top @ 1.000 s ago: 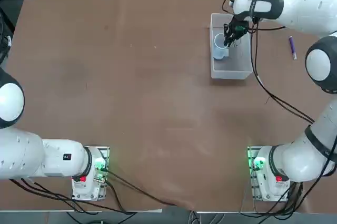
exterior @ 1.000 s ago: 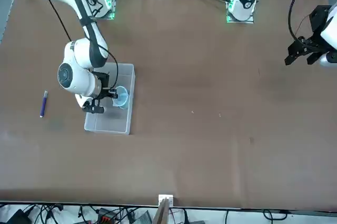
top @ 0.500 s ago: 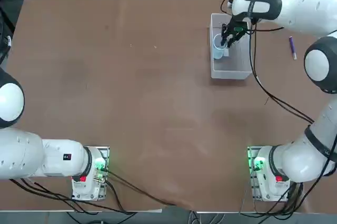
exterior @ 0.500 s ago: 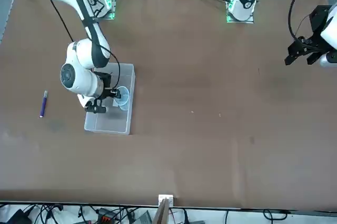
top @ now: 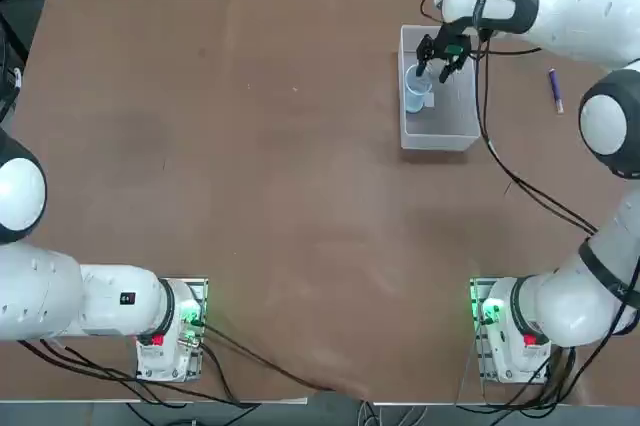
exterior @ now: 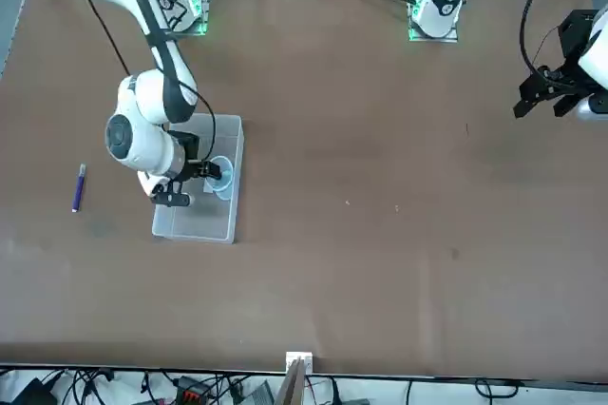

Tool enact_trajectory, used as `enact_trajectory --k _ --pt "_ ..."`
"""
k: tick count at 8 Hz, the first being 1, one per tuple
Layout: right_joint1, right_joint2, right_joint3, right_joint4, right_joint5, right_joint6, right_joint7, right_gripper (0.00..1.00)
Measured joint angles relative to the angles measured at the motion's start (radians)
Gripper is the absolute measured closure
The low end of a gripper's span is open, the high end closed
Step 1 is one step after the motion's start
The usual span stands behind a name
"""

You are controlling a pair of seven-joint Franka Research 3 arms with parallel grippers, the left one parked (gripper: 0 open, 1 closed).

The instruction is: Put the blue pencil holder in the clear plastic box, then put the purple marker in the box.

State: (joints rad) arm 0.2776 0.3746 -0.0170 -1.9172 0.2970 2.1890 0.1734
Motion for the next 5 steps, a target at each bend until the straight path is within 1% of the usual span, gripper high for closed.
enact_trajectory --k 1,2,3,4,5 --pt "-0.002 -0.035 -0.029 0.026 -0.002 -0.075 0.0 0.0" --pt "-0.004 -0.077 -0.079 0.058 -0.012 -0.153 0.0 0.0" --pt "-0.008 -0.115 -0.144 0.093 -0.034 -0.226 -0.02 0.0" --pt "-0.014 -0.142 -0.217 0.127 -0.062 -0.29 -0.075 0.0" --pt "-0.024 -0.154 -0.291 0.15 -0.086 -0.325 -0.156 0.0"
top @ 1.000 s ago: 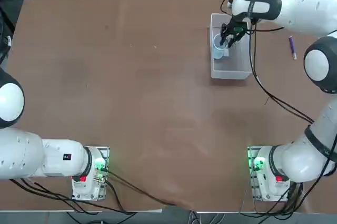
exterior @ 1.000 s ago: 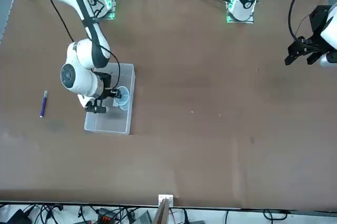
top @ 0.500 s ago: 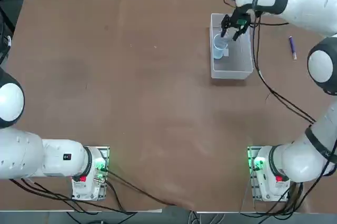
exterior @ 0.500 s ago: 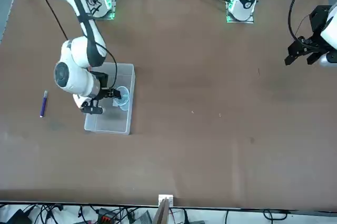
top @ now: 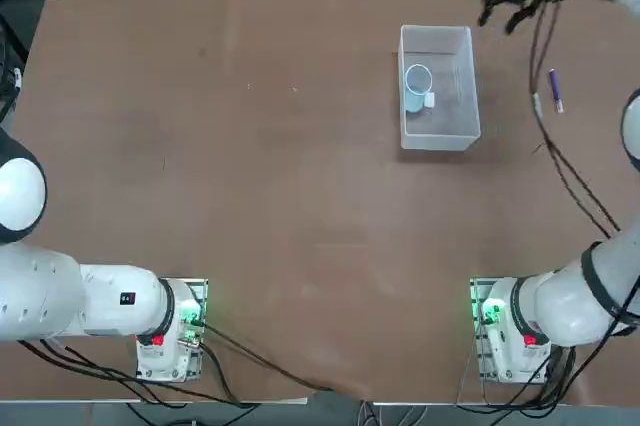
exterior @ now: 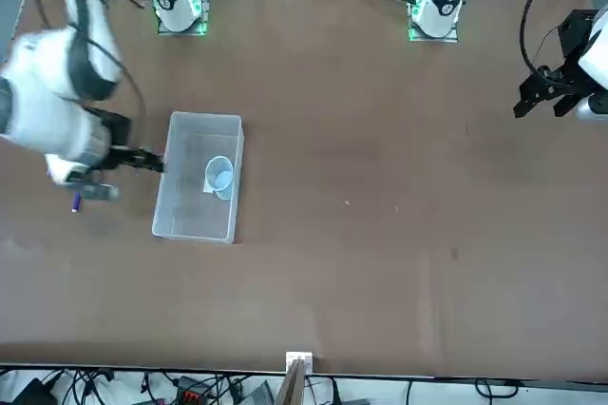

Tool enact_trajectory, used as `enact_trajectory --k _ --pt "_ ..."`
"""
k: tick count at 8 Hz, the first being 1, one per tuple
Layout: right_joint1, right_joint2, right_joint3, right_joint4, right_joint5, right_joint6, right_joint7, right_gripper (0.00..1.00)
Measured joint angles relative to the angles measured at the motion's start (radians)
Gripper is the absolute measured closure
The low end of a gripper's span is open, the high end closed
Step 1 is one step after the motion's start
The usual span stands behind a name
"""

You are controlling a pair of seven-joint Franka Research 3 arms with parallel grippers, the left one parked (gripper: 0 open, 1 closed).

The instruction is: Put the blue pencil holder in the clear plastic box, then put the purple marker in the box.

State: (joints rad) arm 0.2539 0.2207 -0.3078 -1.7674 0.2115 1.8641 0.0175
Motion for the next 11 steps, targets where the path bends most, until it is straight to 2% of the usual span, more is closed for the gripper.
enact_trajectory --k 1,2,6,8,11 --pt "-0.022 0.003 -0.054 0.004 -0.02 -0.003 -0.083 0.01" --pt "-0.064 0.019 -0.079 0.004 -0.033 0.011 -0.16 0.01" --pt "-0.252 0.174 -0.087 0.001 -0.037 0.227 -0.413 0.06" --pt "-0.302 0.261 -0.085 0.0 -0.034 0.329 -0.478 0.08" --pt "-0.326 0.366 -0.084 0.002 0.023 0.399 -0.516 0.14"
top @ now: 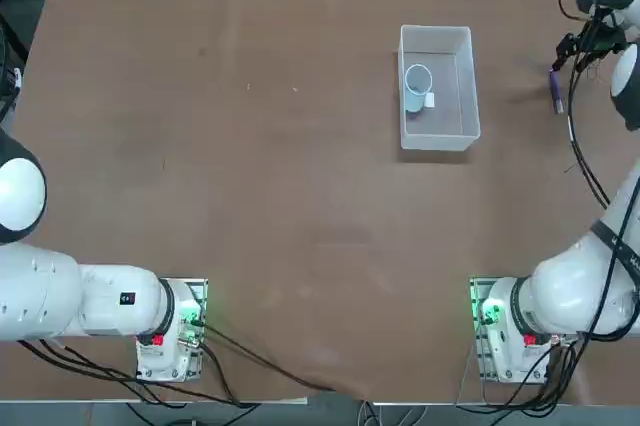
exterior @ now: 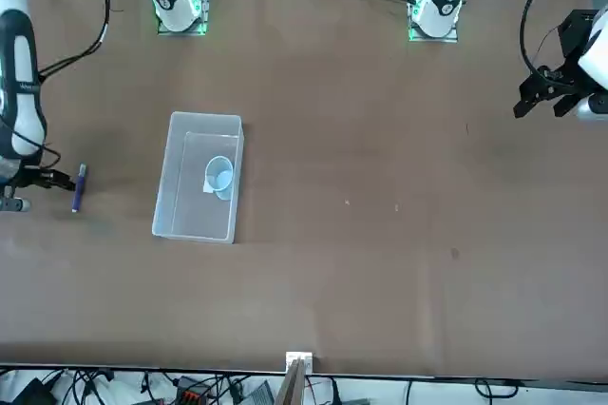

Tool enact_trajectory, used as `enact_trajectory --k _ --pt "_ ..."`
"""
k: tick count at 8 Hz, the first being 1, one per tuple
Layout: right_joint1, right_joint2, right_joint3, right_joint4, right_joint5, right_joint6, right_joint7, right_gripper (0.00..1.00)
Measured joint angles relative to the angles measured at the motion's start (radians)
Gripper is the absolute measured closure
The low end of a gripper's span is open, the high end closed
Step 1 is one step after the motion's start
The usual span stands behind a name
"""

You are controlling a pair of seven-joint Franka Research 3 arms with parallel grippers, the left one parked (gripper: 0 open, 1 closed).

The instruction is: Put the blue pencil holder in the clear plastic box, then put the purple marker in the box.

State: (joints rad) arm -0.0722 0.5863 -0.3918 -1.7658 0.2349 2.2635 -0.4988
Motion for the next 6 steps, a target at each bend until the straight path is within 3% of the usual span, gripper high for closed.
enact_trajectory --k 4,6 --pt "-0.014 0.08 0.001 0.001 0.046 0.05 -0.022 0.19" --pt "-0.015 0.098 0.003 0.002 0.053 0.065 -0.022 0.27"
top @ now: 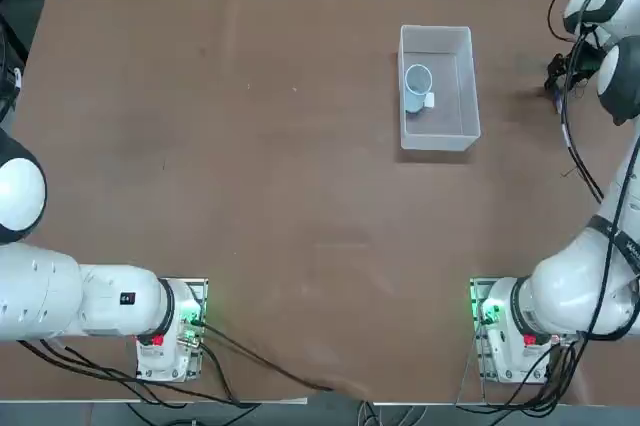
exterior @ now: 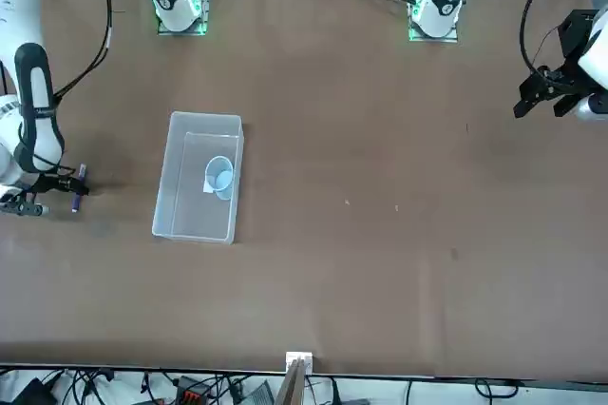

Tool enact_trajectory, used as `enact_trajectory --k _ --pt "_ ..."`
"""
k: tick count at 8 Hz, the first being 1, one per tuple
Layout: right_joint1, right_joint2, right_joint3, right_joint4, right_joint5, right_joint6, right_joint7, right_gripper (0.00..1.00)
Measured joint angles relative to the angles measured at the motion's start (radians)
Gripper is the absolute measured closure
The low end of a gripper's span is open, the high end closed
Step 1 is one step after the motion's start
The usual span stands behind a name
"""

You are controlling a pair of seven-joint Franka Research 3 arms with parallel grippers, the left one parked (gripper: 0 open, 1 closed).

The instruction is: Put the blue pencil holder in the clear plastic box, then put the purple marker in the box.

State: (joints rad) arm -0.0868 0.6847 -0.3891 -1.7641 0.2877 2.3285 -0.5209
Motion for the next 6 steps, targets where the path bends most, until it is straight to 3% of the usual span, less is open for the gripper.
enact_trajectory --k 6 --pt "-0.001 0.01 0.0 0.004 0.001 0.021 -0.037 0.5"
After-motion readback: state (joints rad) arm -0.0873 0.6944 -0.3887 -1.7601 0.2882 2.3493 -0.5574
